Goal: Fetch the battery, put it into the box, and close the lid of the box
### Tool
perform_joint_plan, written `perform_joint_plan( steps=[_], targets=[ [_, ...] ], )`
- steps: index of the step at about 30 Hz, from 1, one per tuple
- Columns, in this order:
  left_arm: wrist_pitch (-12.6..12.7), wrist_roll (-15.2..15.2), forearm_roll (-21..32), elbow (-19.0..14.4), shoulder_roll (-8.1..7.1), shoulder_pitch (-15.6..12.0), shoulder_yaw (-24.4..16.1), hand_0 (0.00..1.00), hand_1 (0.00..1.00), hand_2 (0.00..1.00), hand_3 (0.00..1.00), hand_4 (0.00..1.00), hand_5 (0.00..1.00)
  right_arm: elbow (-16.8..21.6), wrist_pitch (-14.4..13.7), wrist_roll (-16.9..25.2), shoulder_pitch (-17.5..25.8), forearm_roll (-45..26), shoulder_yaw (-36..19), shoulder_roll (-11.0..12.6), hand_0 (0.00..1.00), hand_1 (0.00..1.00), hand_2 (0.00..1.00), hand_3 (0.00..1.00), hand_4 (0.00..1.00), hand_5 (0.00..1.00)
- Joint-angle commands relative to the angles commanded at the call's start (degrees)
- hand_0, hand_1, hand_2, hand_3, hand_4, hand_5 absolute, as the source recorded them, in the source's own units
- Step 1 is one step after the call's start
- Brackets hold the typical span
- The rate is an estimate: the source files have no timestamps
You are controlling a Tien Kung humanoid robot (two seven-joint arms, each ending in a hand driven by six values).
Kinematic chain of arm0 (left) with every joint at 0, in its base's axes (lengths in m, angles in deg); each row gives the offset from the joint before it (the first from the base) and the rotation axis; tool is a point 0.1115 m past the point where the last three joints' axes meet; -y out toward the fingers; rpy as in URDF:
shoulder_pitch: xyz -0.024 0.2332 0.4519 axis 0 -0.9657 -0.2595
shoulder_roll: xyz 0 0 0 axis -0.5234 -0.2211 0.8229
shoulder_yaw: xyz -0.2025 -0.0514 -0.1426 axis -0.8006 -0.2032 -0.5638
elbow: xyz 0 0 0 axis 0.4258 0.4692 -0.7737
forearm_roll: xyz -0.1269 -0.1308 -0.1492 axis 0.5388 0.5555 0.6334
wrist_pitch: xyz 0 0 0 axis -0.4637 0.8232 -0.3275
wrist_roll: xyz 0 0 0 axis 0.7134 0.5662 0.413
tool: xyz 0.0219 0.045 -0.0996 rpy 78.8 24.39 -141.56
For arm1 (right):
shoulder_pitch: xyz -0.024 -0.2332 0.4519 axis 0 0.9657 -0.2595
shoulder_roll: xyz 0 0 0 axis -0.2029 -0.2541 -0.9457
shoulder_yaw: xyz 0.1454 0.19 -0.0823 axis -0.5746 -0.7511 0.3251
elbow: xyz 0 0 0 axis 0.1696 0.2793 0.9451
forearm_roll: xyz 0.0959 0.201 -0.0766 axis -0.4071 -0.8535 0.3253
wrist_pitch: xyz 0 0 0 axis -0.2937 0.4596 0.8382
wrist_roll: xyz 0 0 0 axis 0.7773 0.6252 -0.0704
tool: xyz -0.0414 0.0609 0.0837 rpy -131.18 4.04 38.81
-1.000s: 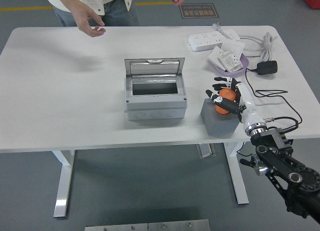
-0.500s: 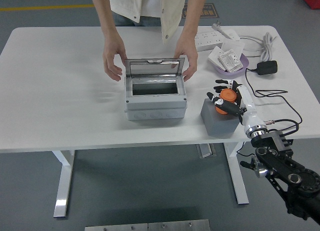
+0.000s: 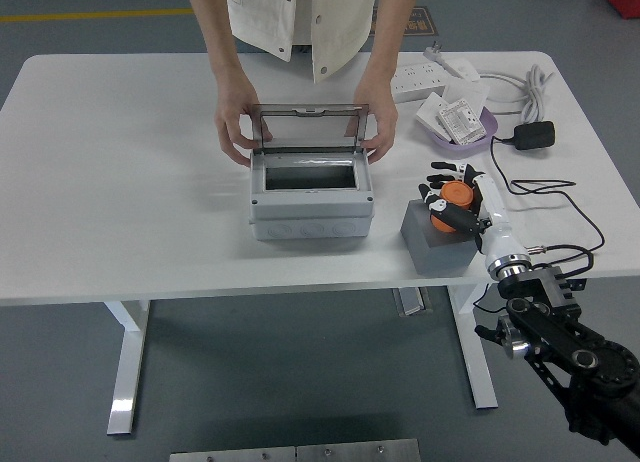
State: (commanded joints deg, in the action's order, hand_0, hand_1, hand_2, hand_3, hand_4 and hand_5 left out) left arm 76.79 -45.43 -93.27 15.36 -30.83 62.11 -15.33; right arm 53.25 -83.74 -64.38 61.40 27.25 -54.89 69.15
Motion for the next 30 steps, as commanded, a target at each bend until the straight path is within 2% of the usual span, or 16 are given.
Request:
perform_joint_plan(
  steps=[2, 3, 9, 10, 21, 22, 26, 27, 30],
  targets=[
    [-0.03, -0.06, -0.19, 0.00, -0.02, 0.03, -0.12, 0.584, 0.766, 0.721, 0.774, 0.839, 0.302, -0.07, -0.04, -0.13, -0.03, 0.11, 0.43, -0.08, 0.419, 0.598, 0.565, 0.622, 0.669, 0.095],
    [-0.03, -0.10, -0.35, 0.00, -0.03, 0.05, -0.23, 0.577, 0.768, 0.721, 0.772, 0.840, 0.295, -0.11, -0.04, -0.16, -0.04, 0.13, 0.59, -0.11, 0.435, 0.617, 0.579, 0.615, 0.613, 0.059],
    [0.24, 0.00, -0.93, 0.00, -0.13, 0.10, -0.49, 0.577, 0.768, 0.721, 0.772, 0.840, 0.295, -0.17, -0.18, -0.27, -0.16, 0.11, 1.08, -0.05, 0.435, 0.617, 0.579, 0.615, 0.613, 0.059],
    [0.31, 0.09, -0.97, 0.00, -0.15, 0.09, -0.45, 0.574, 0.770, 0.721, 0.770, 0.843, 0.289, -0.20, -0.22, -0.27, -0.19, 0.02, 1.09, -0.04, 0.472, 0.623, 0.587, 0.623, 0.603, 0.034],
    [1.17, 1.28, -0.86, 0.00, -0.42, 0.07, -0.31, 0.574, 0.771, 0.724, 0.770, 0.842, 0.282, -0.43, -0.77, -0.57, -0.22, -0.54, 1.10, -0.04, 0.488, 0.616, 0.570, 0.602, 0.582, 0.056],
    [1.23, 1.37, -0.82, 0.00, -0.44, 0.08, -0.30, 0.585, 0.772, 0.726, 0.767, 0.842, 0.278, -0.43, -0.87, -0.56, -0.23, -0.56, 1.14, -0.04, 0.497, 0.595, 0.532, 0.492, 0.343, 0.038],
    [1.39, 1.62, -0.60, 0.00, -0.52, 0.04, -0.18, 0.585, 0.772, 0.726, 0.767, 0.842, 0.278, -0.44, -1.31, -0.55, -0.32, -0.69, 1.33, -0.03, 0.497, 0.595, 0.532, 0.492, 0.343, 0.038],
    [1.44, 1.68, -0.63, 0.00, -0.53, 0.03, -0.20, 0.588, 0.773, 0.726, 0.765, 0.846, 0.281, -0.45, -1.36, -0.55, -0.34, -0.75, 1.43, -0.01, 0.484, 0.576, 0.481, 0.348, 0.403, 0.002],
    [1.61, 1.84, -0.74, 0.00, -0.56, -0.02, -0.32, 0.588, 0.773, 0.726, 0.765, 0.846, 0.281, -0.53, -1.47, -0.48, -0.40, -0.91, 1.72, 0.04, 0.484, 0.576, 0.481, 0.348, 0.403, 0.002]
  ],
)
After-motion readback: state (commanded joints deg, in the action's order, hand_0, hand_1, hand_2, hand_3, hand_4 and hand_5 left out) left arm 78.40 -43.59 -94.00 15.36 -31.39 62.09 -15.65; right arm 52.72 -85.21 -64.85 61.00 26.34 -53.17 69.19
